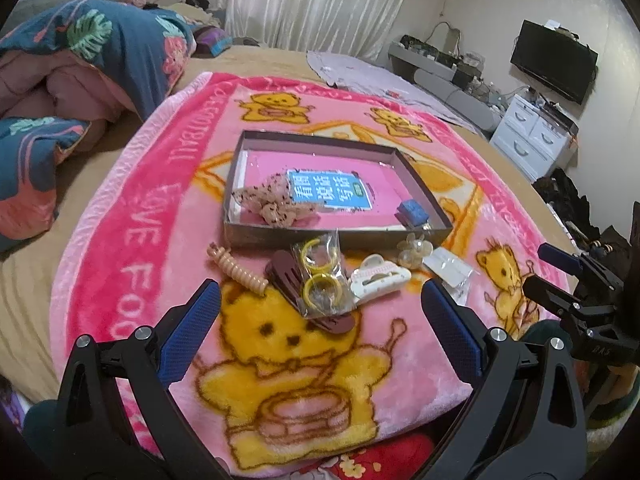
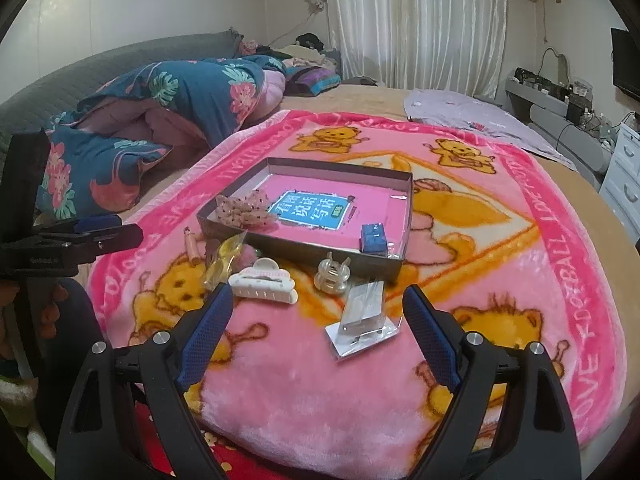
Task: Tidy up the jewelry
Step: 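Move left tool to the bag of yellow bangles while right tool approaches the clear claw clip, then close left tool on the bangle bag while right tool closes on the clear claw clip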
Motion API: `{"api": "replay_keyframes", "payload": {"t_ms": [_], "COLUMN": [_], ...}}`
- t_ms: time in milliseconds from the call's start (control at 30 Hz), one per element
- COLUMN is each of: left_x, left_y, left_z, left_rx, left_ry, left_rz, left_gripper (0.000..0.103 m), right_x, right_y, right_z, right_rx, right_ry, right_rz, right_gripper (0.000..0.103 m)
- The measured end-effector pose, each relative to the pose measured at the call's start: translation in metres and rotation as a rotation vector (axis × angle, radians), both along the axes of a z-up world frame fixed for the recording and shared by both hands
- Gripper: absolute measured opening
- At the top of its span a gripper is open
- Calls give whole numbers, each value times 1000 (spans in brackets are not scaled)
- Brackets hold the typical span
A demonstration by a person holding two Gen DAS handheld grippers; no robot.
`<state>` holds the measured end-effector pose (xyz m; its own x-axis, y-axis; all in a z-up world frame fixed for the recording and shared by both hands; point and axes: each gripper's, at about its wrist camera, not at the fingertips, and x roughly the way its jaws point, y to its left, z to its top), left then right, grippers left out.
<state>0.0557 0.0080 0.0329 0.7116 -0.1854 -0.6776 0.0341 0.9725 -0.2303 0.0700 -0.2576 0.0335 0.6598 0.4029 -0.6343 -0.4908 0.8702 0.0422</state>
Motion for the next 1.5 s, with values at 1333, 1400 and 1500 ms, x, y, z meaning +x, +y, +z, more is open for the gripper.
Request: {"api": "replay_keyframes", "payload": {"t_ms": [1333, 1400, 1500], "left_x": [89, 88, 86], "left_y": [-8, -8, -6], "left_z": [-88, -88, -88], "left_rx": [-153, -146, -137], "left_ry": [196, 192, 186], "left_rz": [-59, -62, -60], "left_gripper": [37, 36, 34], "right_x": [99, 105, 113], "right_y": [23, 30, 40], "right_z": [-63, -67, -75], "right_rx": [-45, -44, -49], "right_ry": [185, 210, 244], "right_rz": [-15, -6, 0], "right_gripper": [80, 74, 66]}}
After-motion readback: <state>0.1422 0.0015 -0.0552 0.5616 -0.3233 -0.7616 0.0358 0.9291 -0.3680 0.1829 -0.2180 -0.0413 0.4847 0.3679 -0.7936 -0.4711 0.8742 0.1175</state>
